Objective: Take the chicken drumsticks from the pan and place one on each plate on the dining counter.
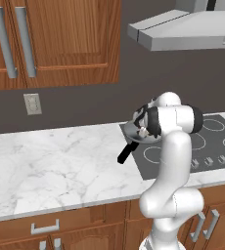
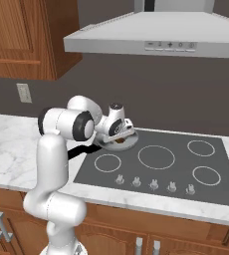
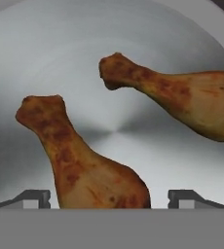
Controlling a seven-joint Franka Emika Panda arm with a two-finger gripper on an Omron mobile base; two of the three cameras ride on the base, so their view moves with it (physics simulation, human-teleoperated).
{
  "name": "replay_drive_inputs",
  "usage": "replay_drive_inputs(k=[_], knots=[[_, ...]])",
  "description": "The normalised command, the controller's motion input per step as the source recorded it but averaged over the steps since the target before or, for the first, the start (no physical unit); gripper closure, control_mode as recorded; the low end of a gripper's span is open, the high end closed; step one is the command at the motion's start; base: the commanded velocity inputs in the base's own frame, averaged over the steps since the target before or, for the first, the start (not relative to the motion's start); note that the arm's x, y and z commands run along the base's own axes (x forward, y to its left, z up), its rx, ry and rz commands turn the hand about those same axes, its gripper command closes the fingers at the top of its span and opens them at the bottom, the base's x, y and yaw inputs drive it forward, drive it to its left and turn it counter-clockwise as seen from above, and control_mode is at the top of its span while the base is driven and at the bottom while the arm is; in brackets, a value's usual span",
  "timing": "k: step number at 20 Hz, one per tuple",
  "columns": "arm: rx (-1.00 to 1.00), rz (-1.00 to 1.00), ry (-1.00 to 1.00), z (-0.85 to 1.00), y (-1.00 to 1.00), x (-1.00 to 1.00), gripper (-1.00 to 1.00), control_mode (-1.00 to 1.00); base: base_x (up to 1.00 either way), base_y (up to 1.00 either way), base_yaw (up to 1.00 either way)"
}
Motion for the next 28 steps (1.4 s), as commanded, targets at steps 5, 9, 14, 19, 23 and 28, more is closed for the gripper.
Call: replay_drive_inputs(k=[5, 9, 14, 19, 23, 28], knots=[[0.01, 0.00, 0.09, -0.08, -0.09, -0.06, 1.00, -1.00, 0.00, 0.00, 0.00], [0.07, 0.00, 0.06, 0.12, -0.09, -0.21, 1.00, -1.00, 0.00, 0.00, 0.00], [0.06, 0.00, 0.00, 0.61, -0.03, -0.36, 1.00, -1.00, 0.00, 0.00, 0.00], [0.01, 0.00, -0.08, 0.65, 0.01, -0.64, 1.00, -1.00, 0.00, 0.00, 0.00], [-0.01, 0.00, -0.16, 0.48, 0.08, -0.74, 1.00, -1.00, 0.00, 0.00, 0.00], [0.00, -0.02, -0.02, 0.58, 0.03, -0.58, 1.00, -1.00, 0.00, 0.00, 0.00]])
